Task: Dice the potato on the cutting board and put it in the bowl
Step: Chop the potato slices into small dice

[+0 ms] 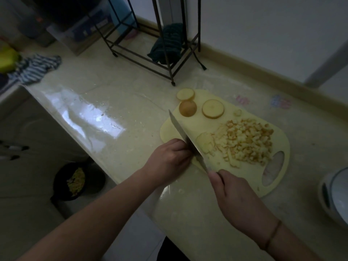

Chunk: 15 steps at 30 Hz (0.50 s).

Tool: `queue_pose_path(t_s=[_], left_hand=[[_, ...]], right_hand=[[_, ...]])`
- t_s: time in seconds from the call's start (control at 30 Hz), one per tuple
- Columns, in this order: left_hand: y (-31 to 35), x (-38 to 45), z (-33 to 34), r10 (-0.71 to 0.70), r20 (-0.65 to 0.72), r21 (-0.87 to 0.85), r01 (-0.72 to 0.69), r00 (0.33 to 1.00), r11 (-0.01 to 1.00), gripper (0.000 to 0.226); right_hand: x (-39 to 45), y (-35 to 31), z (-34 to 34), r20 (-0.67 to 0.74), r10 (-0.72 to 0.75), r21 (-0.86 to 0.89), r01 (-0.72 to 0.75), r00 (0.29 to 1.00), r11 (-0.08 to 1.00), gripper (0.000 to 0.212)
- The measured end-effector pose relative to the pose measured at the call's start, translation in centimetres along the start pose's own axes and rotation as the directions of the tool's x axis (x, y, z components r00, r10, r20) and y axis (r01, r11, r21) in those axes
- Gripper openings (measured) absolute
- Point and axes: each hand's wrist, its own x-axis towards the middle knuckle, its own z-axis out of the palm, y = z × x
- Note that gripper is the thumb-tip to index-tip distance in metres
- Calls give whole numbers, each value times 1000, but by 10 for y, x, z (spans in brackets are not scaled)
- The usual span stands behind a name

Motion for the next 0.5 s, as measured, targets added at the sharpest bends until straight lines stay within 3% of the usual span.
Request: queue_pose_path(t_s=[0.3, 0.5], left_hand=[[-2, 3, 1, 20, -41, 91, -16, 999, 996, 19], [-7, 8, -2, -244, 9, 132, 240, 970, 962, 57]], right_hand=[[-5, 27, -31, 57, 134, 151, -141, 989, 978, 54], [-19, 41, -38, 34, 216, 174, -219, 976, 960, 73]])
